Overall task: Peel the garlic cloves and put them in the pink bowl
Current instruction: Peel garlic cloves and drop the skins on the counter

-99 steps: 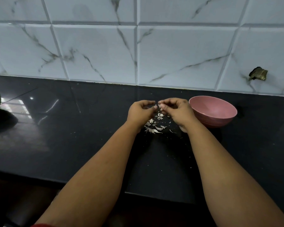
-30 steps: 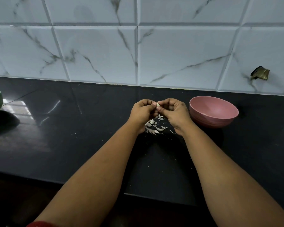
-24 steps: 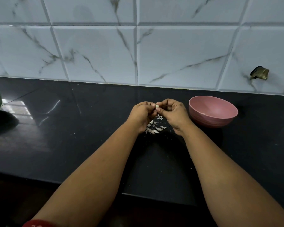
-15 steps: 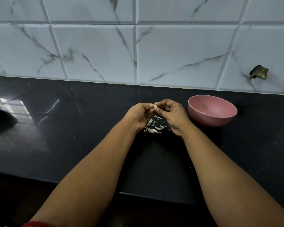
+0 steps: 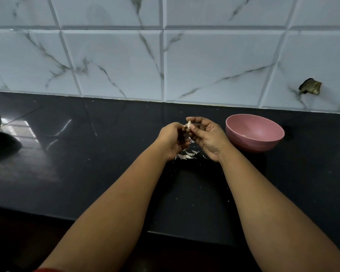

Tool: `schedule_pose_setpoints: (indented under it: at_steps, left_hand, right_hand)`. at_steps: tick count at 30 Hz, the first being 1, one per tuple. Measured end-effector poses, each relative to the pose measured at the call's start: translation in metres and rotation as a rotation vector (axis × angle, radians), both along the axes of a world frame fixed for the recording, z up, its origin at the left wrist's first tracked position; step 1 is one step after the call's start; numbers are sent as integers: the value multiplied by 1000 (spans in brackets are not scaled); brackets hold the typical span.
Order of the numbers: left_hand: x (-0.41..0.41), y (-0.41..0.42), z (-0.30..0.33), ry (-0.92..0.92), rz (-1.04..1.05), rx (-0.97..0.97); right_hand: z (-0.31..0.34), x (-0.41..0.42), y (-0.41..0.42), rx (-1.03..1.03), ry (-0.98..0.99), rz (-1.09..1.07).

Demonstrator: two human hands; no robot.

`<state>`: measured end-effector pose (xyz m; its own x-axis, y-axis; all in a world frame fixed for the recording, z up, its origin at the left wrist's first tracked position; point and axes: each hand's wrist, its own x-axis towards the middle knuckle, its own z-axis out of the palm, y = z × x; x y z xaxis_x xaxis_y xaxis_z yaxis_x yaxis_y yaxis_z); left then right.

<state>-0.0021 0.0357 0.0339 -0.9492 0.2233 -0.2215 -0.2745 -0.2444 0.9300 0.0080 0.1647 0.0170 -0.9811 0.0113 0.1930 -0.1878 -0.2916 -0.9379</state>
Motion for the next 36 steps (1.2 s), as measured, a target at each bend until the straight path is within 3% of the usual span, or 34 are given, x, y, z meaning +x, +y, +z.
schedule_pose_setpoints:
  at_steps: [5,10,12,15,19,27,31,36]
  left_hand:
    - [-11,-6,-11,568,204,-668]
    - [-15,-14,-11,537,56,-842]
    - [-14,-12,-14,524,50,-776]
    - [-11,-6,-14,517,100,-499]
    - [-9,-4,-15,658,139,-533]
    - [-12,0,-20,679,209,-581]
    - [-13,4,-20,634,203,-476]
    - [-12,5,-18,572,208,-391]
  right_hand:
    - [0,1,-4,-36,-13,-40]
    - [1,0,-1,13,15,-142]
    - [0,-1,-1,71,31,-178]
    - [-1,-2,1,174,56,-239]
    - [-3,-6,3,289,51,-308]
    - [-8,-13,4,561,197,-455]
    - [-6,-13,6,721,315,-515]
    - [-5,-12,4,778,420,-539]
